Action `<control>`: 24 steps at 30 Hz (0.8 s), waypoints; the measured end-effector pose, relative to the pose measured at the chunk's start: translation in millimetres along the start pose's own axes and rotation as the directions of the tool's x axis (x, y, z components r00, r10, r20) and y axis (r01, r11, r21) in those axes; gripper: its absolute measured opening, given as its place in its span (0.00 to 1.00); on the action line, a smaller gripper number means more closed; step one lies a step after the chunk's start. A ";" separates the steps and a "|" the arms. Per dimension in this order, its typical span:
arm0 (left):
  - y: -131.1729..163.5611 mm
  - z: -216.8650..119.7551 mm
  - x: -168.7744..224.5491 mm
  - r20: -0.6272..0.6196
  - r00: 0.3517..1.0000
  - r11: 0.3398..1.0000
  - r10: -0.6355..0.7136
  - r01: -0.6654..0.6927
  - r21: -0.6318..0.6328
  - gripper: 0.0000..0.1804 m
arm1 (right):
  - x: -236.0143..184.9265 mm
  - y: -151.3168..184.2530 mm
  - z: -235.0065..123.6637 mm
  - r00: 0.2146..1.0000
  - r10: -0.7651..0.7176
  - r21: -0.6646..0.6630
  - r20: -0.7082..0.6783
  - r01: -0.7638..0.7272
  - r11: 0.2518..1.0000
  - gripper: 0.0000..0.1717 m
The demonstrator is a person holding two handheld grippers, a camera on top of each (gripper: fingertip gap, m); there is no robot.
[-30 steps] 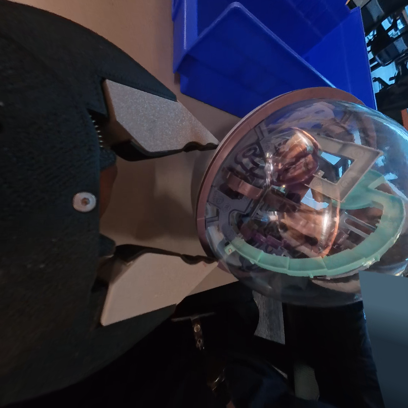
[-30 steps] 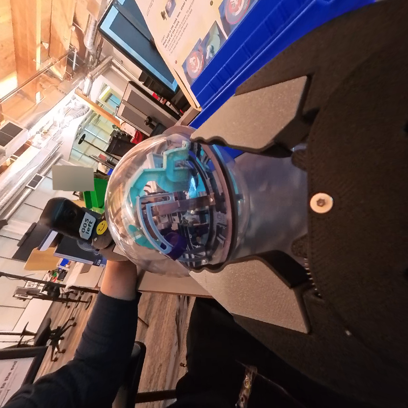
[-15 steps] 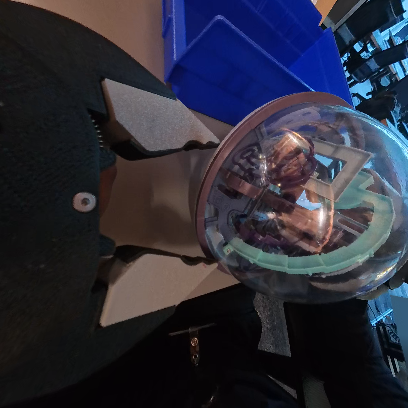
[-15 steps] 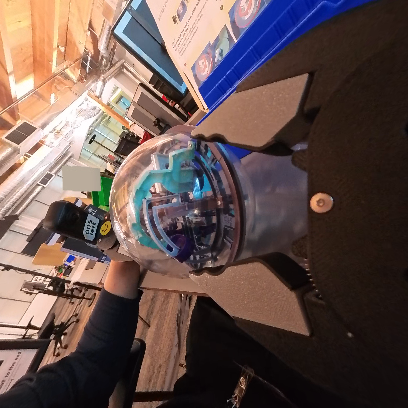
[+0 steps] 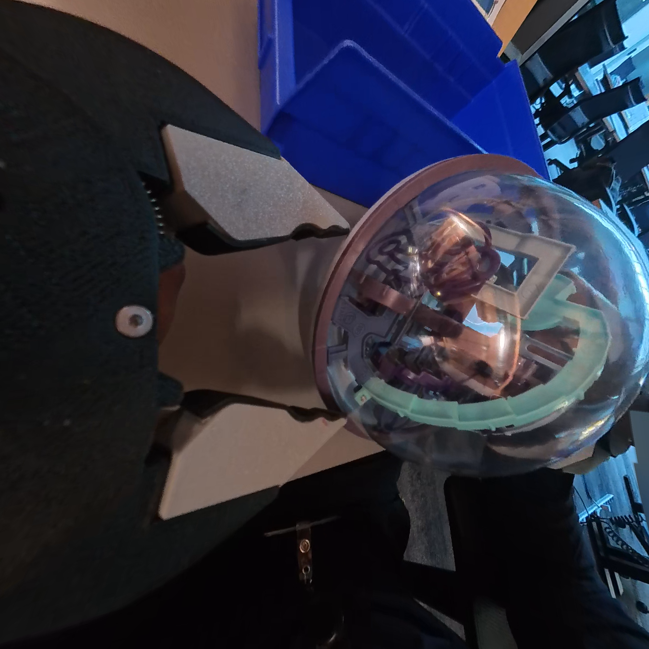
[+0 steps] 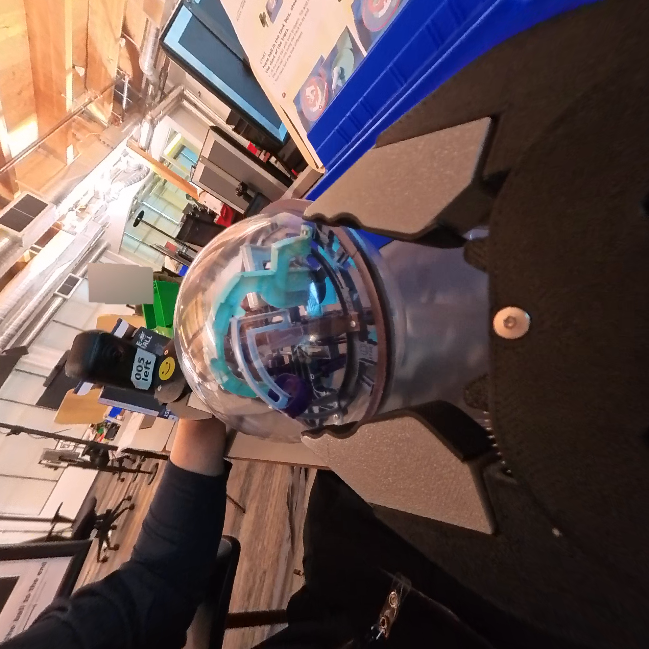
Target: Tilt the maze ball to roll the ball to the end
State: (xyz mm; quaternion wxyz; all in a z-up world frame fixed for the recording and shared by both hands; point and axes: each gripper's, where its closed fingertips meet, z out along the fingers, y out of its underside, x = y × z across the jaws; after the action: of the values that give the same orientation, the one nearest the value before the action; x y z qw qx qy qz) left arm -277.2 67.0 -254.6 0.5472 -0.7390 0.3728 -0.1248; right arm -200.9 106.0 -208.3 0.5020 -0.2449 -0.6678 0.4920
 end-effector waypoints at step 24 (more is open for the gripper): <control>-15.8 -4.8 4.2 0.052 0.990 0.985 0.131 -0.136 0.107 0.52 | -3.1 -2.0 -1.2 1.000 0.004 0.020 0.030 -0.005 1.000 0.69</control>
State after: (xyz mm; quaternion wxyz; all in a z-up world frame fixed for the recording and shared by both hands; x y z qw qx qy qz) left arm -270.7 62.6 -239.6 0.6027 -0.6834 0.4017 -0.0916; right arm -198.3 103.1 -207.8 0.4933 -0.2338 -0.6698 0.5033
